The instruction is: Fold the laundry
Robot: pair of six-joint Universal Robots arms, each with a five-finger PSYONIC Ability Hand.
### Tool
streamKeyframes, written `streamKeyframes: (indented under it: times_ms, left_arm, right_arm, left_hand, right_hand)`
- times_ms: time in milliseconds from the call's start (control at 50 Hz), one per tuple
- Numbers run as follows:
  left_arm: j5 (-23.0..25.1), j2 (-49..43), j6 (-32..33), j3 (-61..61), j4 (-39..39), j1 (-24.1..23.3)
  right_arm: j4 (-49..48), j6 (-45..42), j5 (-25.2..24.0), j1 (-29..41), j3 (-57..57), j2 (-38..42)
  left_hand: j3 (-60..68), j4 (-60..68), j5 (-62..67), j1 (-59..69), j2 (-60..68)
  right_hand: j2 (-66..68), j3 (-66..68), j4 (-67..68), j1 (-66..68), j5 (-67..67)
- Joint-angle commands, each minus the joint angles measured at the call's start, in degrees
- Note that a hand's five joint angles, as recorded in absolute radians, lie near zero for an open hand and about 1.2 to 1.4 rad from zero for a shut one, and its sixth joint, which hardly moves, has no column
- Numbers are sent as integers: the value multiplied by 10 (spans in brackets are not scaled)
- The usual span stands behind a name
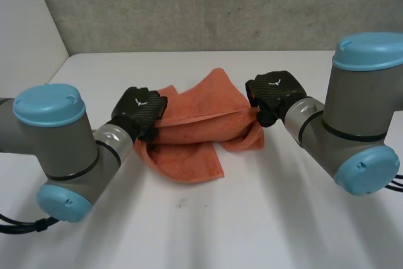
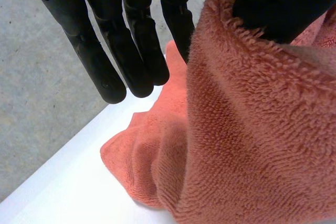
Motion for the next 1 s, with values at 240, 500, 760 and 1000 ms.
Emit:
streamKeyframes:
  times_ms: [240,500,760,1000]
  left_arm:
    - [-57,15,-47,-7,-3,15]
    - [-59,30,-48,-27,-3,30]
    - [-60,29,-49,-27,-3,44]
    - [-59,28,-49,-27,-3,50]
  right_arm:
    - [-27,283,-4,-89,76,0]
    - [-34,289,-72,-122,128,25]
    - [-91,271,-69,-69,116,93]
    - [-107,216,-65,-50,82,122]
  left_hand:
    - [223,224,223,228,225]
    - [223,224,223,228,225]
    - [223,224,223,228,225]
    - [223,224,223,228,225]
  right_hand:
    - [-504,-513,-519,-392,-504]
    - [-434,-442,-448,-322,-434]
    - [-311,-319,-325,-199,-311]
    - [-245,-254,-260,-133,-245]
